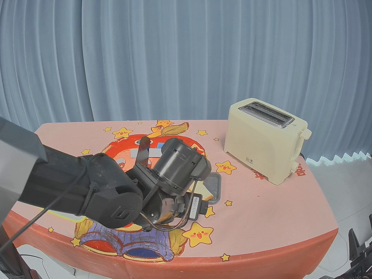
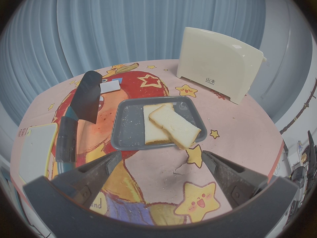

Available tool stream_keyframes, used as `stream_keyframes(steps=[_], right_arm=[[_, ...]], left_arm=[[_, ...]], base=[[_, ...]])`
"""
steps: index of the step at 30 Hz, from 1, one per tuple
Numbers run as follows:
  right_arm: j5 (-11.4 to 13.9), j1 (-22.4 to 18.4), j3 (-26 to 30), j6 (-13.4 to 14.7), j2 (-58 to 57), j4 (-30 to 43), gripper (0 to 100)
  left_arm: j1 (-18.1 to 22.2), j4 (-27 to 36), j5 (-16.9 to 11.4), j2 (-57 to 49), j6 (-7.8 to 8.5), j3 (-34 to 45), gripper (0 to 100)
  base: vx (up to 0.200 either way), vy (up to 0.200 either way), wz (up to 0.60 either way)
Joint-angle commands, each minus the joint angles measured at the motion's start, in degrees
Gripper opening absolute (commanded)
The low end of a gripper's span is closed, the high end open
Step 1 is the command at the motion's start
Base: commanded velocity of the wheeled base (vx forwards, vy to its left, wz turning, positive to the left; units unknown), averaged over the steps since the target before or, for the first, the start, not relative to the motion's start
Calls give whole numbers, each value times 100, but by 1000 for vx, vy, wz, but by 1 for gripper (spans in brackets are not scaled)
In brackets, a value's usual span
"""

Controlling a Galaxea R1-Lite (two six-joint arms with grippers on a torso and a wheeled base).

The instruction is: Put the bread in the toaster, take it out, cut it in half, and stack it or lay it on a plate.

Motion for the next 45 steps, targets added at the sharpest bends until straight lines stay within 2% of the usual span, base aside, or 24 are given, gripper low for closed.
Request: stream_keyframes(steps=[1, 35, 45], right_arm=[[4, 2, 101, -1, -93, -2, 100], [4, 2, 101, -1, -93, -2, 100], [4, 2, 101, -1, -93, -2, 100]], left_arm=[[34, 4, 10, 109, -3, -40, 100], [395, 22, 28, 197, 6, -127, 100], [518, 365, 28, 153, -12, -242, 100]], base=[[0, 0, 0], [0, 0, 0], [0, 0, 0]])
